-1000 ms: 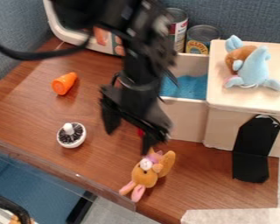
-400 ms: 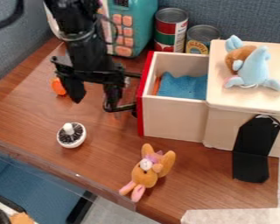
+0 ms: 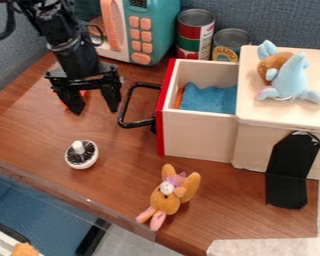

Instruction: Close the drawer

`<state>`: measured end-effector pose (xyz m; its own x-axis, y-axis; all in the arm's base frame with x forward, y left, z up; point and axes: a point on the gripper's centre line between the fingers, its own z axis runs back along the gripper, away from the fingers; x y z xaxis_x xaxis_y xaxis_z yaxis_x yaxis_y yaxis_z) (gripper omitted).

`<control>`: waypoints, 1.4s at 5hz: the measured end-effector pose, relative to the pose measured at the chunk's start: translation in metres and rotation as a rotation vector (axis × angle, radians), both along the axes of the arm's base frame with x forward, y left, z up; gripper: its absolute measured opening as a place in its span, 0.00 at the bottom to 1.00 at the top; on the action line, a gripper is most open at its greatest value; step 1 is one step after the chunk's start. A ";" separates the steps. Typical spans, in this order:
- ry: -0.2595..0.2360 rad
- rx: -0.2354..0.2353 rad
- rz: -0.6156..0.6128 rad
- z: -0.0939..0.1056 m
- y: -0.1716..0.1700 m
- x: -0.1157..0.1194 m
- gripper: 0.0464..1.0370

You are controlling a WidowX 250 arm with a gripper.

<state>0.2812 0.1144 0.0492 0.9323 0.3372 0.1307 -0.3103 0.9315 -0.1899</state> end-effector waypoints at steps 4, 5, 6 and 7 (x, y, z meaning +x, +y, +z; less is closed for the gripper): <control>-0.009 -0.070 0.021 -0.023 -0.021 0.035 0.96; 0.004 -0.057 0.010 -0.028 -0.029 0.038 0.91; 0.021 -0.036 0.011 -0.034 -0.030 0.040 0.62; 0.046 -0.029 0.004 -0.041 -0.034 0.041 0.31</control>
<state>0.3224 0.0808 0.0079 0.9359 0.3437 0.0775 -0.3228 0.9246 -0.2023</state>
